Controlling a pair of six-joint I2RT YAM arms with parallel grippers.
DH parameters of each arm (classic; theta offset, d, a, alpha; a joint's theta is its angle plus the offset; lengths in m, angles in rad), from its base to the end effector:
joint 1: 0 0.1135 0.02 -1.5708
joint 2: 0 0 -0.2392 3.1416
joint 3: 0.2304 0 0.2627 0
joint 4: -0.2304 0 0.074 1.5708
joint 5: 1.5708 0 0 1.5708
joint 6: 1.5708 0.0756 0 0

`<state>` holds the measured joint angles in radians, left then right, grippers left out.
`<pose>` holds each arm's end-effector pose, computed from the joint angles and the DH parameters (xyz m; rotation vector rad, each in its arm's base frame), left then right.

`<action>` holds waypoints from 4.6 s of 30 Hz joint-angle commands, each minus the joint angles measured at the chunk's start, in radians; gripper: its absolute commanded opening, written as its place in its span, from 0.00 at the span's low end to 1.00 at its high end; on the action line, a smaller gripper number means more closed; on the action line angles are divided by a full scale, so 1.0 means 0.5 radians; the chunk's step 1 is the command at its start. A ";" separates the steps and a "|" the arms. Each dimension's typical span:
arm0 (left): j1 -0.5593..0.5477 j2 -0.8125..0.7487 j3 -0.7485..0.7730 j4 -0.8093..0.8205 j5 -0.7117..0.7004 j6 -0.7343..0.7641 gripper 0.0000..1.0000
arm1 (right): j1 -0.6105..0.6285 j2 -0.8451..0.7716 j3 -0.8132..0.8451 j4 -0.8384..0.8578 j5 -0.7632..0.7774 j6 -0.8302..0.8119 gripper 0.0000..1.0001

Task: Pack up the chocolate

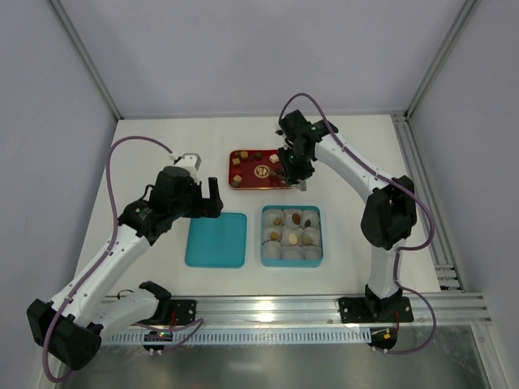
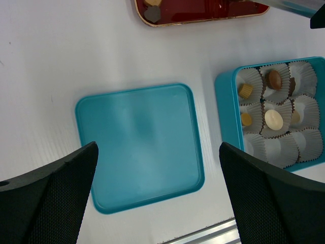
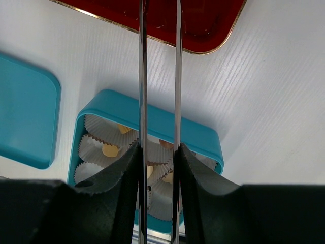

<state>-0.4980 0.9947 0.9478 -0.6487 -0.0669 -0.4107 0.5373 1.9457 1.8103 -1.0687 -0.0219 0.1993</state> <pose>0.2332 -0.1210 0.2663 0.0643 2.2960 -0.4025 0.3623 0.2178 0.2214 -0.4764 2.7585 0.2155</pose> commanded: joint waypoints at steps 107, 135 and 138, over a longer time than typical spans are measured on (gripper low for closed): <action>-0.001 0.002 0.077 0.006 -0.004 0.024 1.00 | 0.711 -1.587 -1.320 -0.127 -0.340 0.433 0.38; -0.001 0.002 0.083 0.003 -0.007 0.024 1.00 | 0.546 -1.597 -1.074 -0.255 -0.186 0.335 0.40; -0.001 0.005 0.083 0.003 0.005 0.024 1.00 | 0.396 -1.569 -0.961 -0.277 -0.180 0.225 0.40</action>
<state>-0.4980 1.0012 0.9478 -0.6487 -0.0666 -0.4107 0.7944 1.1549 1.2472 -1.2007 -0.1322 0.3748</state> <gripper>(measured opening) 0.996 0.401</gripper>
